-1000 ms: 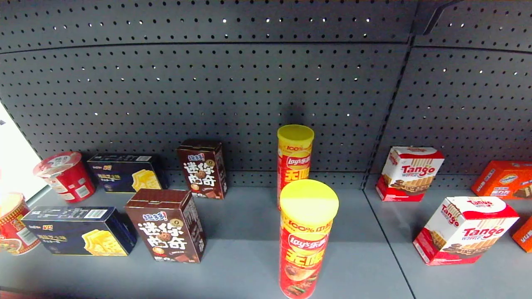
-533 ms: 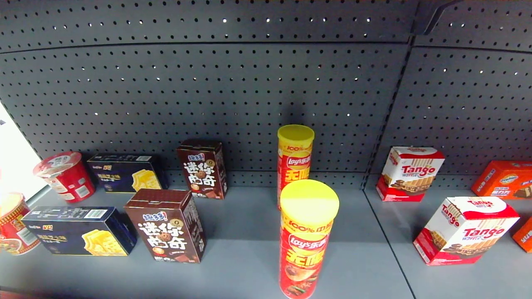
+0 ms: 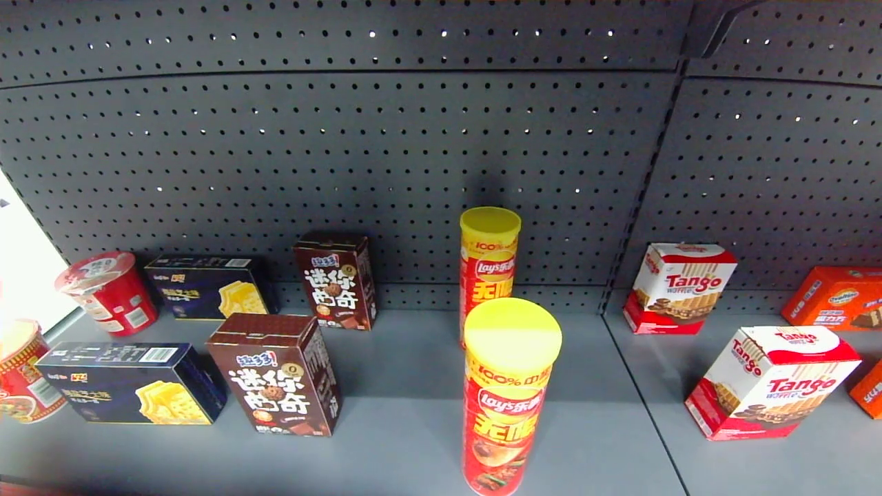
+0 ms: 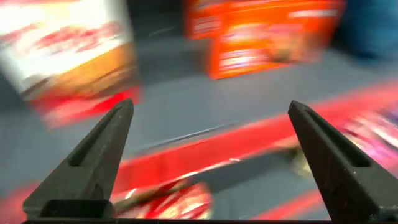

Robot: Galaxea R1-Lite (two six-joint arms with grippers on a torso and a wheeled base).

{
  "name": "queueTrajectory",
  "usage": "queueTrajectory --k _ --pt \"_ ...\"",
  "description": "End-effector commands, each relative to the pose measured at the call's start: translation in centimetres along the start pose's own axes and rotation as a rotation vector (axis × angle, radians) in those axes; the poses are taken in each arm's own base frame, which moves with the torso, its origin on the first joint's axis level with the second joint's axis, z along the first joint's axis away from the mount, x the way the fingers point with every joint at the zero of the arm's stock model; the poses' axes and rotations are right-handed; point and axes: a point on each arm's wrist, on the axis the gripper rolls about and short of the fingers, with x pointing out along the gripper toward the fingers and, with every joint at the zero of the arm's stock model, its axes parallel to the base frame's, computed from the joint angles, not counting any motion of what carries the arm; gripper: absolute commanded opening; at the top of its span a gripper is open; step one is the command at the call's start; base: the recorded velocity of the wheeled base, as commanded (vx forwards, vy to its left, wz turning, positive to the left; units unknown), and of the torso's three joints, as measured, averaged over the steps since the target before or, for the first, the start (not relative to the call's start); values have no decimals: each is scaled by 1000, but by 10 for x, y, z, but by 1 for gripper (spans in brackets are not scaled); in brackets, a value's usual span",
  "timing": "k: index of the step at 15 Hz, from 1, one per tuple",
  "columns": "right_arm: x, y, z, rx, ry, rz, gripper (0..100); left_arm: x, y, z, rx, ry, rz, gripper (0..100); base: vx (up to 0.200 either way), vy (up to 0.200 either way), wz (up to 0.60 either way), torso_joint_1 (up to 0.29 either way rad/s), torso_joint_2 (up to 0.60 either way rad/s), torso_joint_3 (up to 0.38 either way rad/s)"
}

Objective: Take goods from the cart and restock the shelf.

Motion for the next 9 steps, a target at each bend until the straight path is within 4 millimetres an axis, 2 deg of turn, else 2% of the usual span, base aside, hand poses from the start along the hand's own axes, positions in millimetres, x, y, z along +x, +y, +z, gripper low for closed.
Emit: queueTrajectory --k 1,3,9 --pt "-1 3 -6 -43 52 349 100 0 0 0 -1 0 -3 100 0 0 0 0 0 0" --pt "-6 0 -10 17 4 246 100 0 0 0 2 -2 -3 100 0 0 0 0 0 0" --pt "-6 -1 -10 13 6 249 100 0 1 1 4 -12 25 100 0 0 0 0 0 0"
